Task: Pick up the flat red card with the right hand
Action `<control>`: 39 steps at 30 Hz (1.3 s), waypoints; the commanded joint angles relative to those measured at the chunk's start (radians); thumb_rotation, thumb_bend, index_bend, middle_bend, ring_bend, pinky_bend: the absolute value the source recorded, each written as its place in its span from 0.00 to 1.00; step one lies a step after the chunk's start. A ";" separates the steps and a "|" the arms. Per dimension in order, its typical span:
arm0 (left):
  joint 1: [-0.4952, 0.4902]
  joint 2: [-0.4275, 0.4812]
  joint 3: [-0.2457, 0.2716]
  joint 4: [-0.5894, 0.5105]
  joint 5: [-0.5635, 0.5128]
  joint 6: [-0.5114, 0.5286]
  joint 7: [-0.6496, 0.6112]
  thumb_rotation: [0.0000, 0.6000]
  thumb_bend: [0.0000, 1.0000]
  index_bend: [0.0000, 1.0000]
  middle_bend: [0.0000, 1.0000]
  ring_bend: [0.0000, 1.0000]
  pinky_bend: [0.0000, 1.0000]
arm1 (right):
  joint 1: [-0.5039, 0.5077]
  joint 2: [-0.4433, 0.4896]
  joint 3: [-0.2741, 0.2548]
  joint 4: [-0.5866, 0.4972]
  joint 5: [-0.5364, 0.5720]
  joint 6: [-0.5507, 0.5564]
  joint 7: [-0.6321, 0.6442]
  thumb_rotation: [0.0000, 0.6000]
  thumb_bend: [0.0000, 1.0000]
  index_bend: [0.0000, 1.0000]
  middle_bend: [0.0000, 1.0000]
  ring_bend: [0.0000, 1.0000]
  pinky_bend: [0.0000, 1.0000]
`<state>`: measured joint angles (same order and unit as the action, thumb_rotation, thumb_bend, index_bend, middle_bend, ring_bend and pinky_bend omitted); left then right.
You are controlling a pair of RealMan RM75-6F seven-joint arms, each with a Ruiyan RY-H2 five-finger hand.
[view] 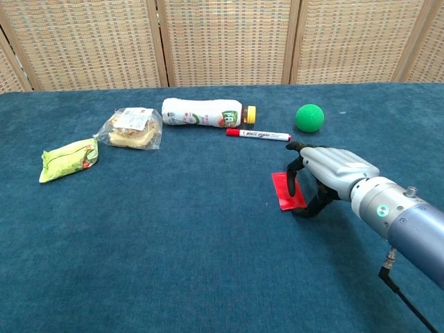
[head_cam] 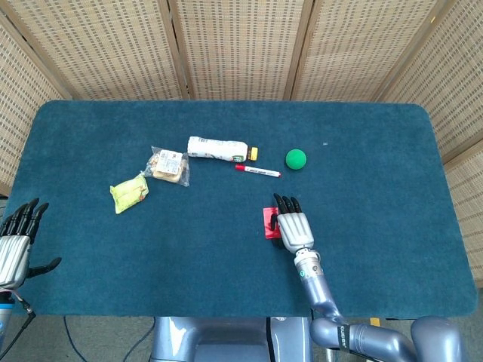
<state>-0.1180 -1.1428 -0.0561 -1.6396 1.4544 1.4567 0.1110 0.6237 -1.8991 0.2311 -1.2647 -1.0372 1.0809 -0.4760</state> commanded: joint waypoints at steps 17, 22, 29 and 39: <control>0.000 0.001 0.002 0.000 0.004 0.000 -0.006 1.00 0.10 0.00 0.00 0.00 0.10 | 0.002 -0.010 -0.001 0.016 0.000 -0.006 0.008 1.00 0.53 0.59 0.04 0.00 0.00; -0.001 0.002 0.001 0.000 0.005 0.000 -0.007 1.00 0.10 0.00 0.00 0.00 0.10 | 0.001 -0.008 -0.002 0.014 0.003 -0.011 0.007 1.00 0.53 0.58 0.05 0.00 0.00; -0.001 0.001 0.002 -0.001 0.005 0.000 -0.006 1.00 0.10 0.00 0.00 0.00 0.10 | 0.001 -0.005 -0.003 0.009 0.004 -0.012 0.005 1.00 0.52 0.62 0.08 0.00 0.00; -0.001 0.004 0.001 -0.002 0.006 0.002 -0.011 1.00 0.10 0.00 0.00 0.00 0.10 | 0.002 -0.008 -0.004 0.007 0.011 -0.013 -0.007 1.00 0.53 0.63 0.08 0.00 0.00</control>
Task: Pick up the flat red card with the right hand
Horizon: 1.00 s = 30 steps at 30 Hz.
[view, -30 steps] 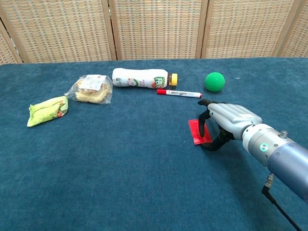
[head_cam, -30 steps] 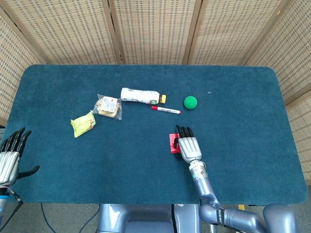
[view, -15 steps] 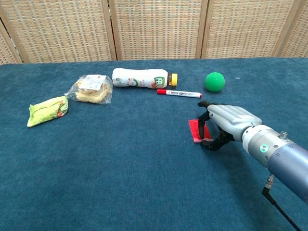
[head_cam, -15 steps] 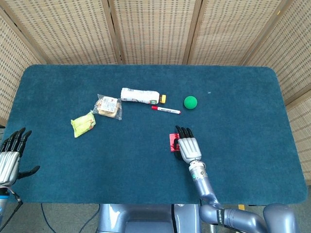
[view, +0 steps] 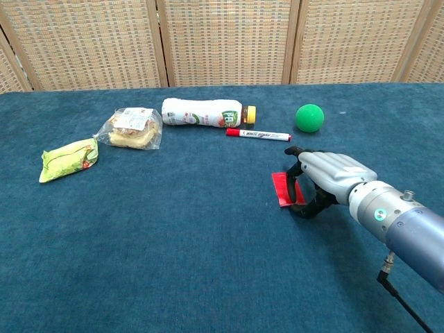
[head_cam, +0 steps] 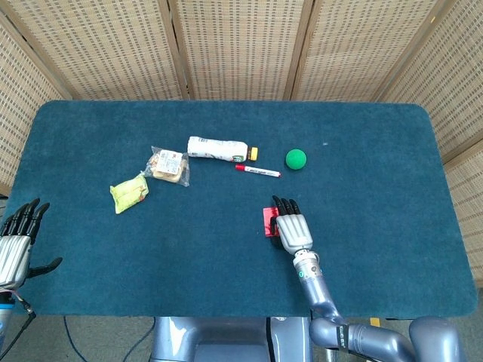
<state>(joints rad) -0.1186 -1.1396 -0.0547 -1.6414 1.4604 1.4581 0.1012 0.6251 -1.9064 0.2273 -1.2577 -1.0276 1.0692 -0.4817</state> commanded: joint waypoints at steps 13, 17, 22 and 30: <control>-0.001 0.000 0.000 -0.001 0.000 -0.002 -0.001 1.00 0.10 0.00 0.00 0.00 0.10 | 0.006 0.001 0.005 -0.006 0.007 -0.001 -0.012 1.00 0.58 0.63 0.07 0.00 0.00; -0.001 0.000 0.001 0.000 -0.001 -0.003 -0.001 1.00 0.10 0.00 0.00 0.00 0.10 | 0.007 0.002 0.007 -0.008 0.007 0.001 -0.016 1.00 0.58 0.63 0.07 0.00 0.00; -0.001 0.000 -0.001 0.000 -0.002 -0.001 -0.002 1.00 0.10 0.00 0.00 0.00 0.10 | 0.012 0.006 0.010 -0.015 0.008 0.003 -0.023 1.00 0.59 0.63 0.07 0.00 0.00; -0.002 0.000 -0.001 0.000 -0.003 -0.004 -0.001 1.00 0.10 0.00 0.00 0.00 0.10 | 0.027 0.010 0.024 -0.019 0.012 -0.001 -0.036 1.00 0.59 0.63 0.07 0.00 0.00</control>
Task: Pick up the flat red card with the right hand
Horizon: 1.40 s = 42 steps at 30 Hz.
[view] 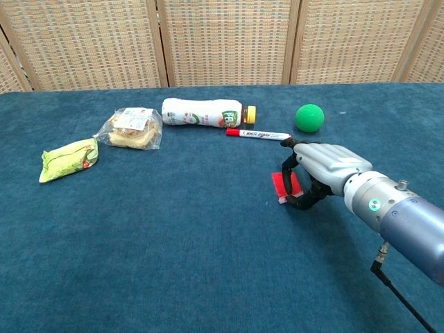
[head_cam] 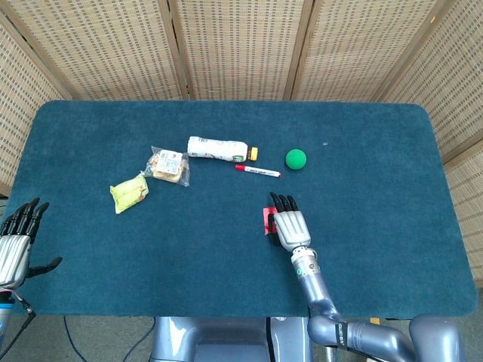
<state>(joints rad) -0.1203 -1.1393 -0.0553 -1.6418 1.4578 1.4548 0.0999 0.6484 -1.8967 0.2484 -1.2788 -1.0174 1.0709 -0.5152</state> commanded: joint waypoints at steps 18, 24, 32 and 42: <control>-0.007 -0.004 -0.005 0.007 -0.021 -0.018 0.006 1.00 0.10 0.00 0.00 0.00 0.10 | 0.108 -0.022 0.090 0.079 0.065 -0.065 -0.042 1.00 0.58 0.63 0.07 0.00 0.00; -0.009 -0.005 -0.006 0.011 -0.024 -0.022 0.003 1.00 0.10 0.00 0.00 0.00 0.10 | 0.149 -0.022 0.124 0.095 0.080 -0.070 -0.056 1.00 0.58 0.62 0.08 0.00 0.00; -0.006 -0.001 -0.007 0.007 -0.021 -0.015 -0.003 1.00 0.10 0.00 0.00 0.00 0.10 | 0.159 0.050 0.173 0.010 0.060 -0.018 -0.037 1.00 0.58 0.61 0.09 0.00 0.00; -0.001 0.006 -0.005 -0.001 -0.012 -0.003 -0.012 1.00 0.10 0.00 0.00 0.00 0.10 | 0.088 0.194 0.180 -0.224 0.054 0.056 0.001 1.00 0.56 0.61 0.08 0.00 0.00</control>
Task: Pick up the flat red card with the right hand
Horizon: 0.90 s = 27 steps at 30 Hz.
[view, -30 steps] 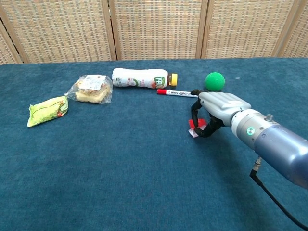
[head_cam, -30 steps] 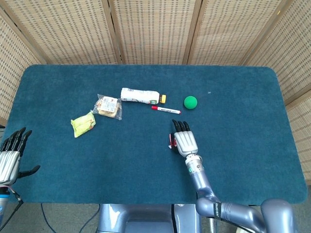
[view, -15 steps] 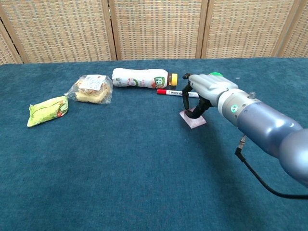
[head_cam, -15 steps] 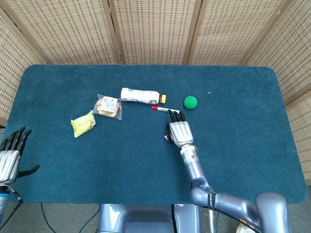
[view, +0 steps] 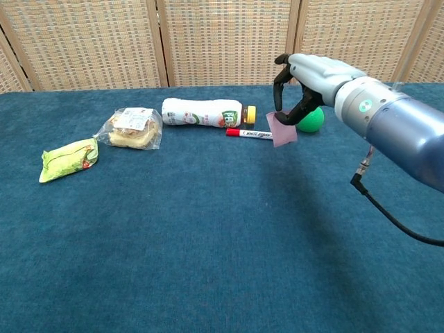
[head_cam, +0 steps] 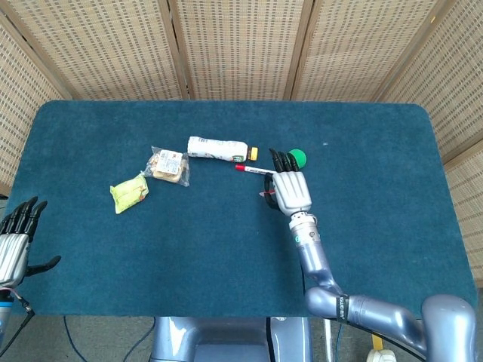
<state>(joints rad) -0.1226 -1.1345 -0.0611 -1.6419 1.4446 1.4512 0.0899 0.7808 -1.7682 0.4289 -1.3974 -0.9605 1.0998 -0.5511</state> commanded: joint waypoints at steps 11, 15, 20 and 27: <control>0.011 0.000 0.015 -0.019 0.046 0.033 0.023 1.00 0.10 0.00 0.00 0.00 0.10 | -0.286 0.383 -0.092 -0.485 -0.065 -0.036 0.428 1.00 0.54 0.61 0.07 0.00 0.00; 0.015 0.000 0.021 -0.025 0.063 0.045 0.031 1.00 0.10 0.00 0.00 0.00 0.10 | -0.343 0.459 -0.136 -0.538 -0.146 -0.068 0.575 1.00 0.54 0.61 0.06 0.00 0.00; 0.021 0.003 0.025 -0.028 0.082 0.063 0.025 1.00 0.10 0.00 0.00 0.00 0.10 | -0.416 0.530 -0.210 -0.576 -0.295 -0.074 0.768 1.00 0.54 0.61 0.06 0.00 0.00; 0.024 0.005 0.026 -0.030 0.091 0.069 0.022 1.00 0.10 0.00 0.00 0.00 0.10 | -0.481 0.594 -0.314 -0.582 -0.504 -0.046 0.992 1.00 0.54 0.61 0.06 0.00 0.00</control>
<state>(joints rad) -0.0991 -1.1298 -0.0351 -1.6721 1.5357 1.5199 0.1122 0.3376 -1.2133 0.1692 -1.9673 -1.3814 1.0412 0.3637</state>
